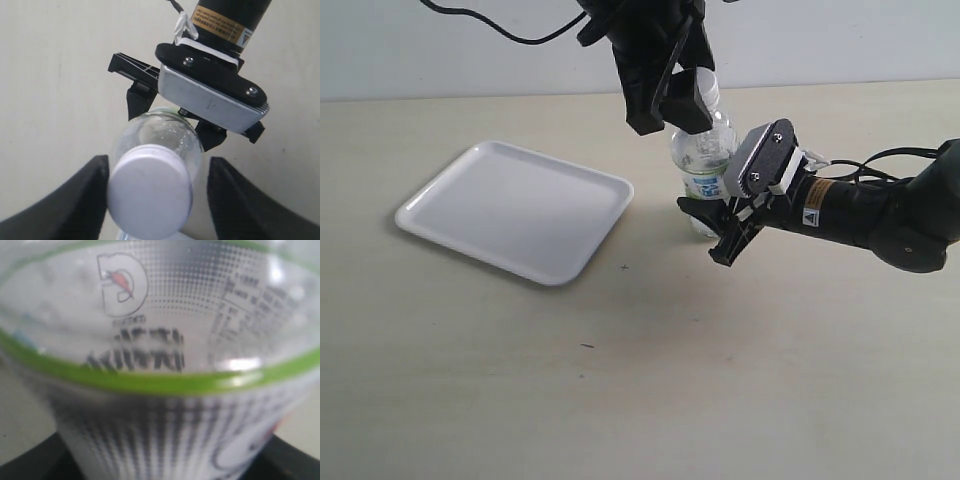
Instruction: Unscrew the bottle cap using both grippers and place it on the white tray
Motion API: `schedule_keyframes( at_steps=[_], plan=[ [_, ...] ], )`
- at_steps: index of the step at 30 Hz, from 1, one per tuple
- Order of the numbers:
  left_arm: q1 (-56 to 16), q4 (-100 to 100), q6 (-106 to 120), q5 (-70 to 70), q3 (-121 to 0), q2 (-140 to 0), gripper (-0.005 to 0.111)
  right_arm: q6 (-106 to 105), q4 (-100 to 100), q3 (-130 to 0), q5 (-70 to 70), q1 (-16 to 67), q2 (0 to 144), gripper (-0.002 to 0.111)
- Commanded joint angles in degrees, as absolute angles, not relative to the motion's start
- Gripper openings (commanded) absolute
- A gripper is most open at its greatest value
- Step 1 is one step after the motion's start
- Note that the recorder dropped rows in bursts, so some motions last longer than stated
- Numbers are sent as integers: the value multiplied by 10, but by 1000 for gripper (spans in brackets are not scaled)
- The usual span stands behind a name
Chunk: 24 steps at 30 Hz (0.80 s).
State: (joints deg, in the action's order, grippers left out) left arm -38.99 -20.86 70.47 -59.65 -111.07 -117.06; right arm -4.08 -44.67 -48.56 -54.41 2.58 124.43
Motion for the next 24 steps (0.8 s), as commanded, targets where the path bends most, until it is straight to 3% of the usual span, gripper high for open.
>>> schedule_keyframes(
  at_steps=[1,2,5,24],
  plan=[
    [-394,-218,700,-598,-1113,-1173,34,-46,-450,-484,-493,27,1249,0],
    [-394,-219,700,-596,-1113,-1173,30,-46,-450,-484,-493,27,1249,0],
    [-394,-220,700,-595,-1113,-1173,0,-46,-448,-484,-493,27,1249,0],
    [-394,-215,353,-607,-1113,-1172,0,-44,-443,-484,-494,27,1249,0]
  ],
)
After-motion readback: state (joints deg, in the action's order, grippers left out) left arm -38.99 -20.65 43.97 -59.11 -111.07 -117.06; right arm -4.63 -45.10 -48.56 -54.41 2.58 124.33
